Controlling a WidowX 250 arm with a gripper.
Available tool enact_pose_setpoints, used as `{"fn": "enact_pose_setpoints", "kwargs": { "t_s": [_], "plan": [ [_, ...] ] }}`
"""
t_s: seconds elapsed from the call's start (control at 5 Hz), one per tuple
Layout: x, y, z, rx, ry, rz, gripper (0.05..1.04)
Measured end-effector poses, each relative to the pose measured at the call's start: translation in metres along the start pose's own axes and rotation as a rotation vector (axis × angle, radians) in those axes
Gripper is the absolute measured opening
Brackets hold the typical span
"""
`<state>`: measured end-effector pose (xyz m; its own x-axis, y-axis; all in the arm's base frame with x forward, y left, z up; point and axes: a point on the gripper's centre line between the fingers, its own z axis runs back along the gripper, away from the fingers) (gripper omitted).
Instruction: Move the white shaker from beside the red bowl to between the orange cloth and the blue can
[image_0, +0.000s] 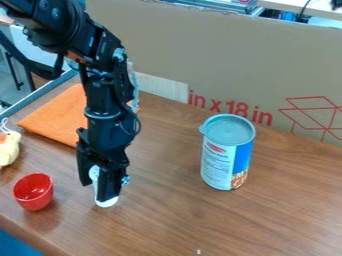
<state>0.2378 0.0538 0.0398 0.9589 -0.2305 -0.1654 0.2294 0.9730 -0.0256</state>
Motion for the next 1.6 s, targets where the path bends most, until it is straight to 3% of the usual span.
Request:
{"fn": "enact_pose_setpoints", "kwargs": {
  "t_s": [0.2,0.4,0.6,0.8,1.0,1.2,1.6],
  "plan": [
    [0.000,-0.002,-0.001,-0.010,-0.001,-0.007,0.600],
    [-0.006,-0.004,0.005,-0.012,-0.002,-0.022,0.600],
    [-0.008,-0.004,0.040,0.020,-0.097,-0.034,0.600],
    [0.008,0.010,0.070,0.059,-0.186,-0.031,0.600],
    [0.038,0.036,0.081,0.123,-0.184,-0.004,0.600],
    [0.077,0.054,0.078,0.119,-0.188,-0.029,0.600],
    [0.135,0.071,0.042,0.031,-0.100,-0.107,0.600]
  ]
}}
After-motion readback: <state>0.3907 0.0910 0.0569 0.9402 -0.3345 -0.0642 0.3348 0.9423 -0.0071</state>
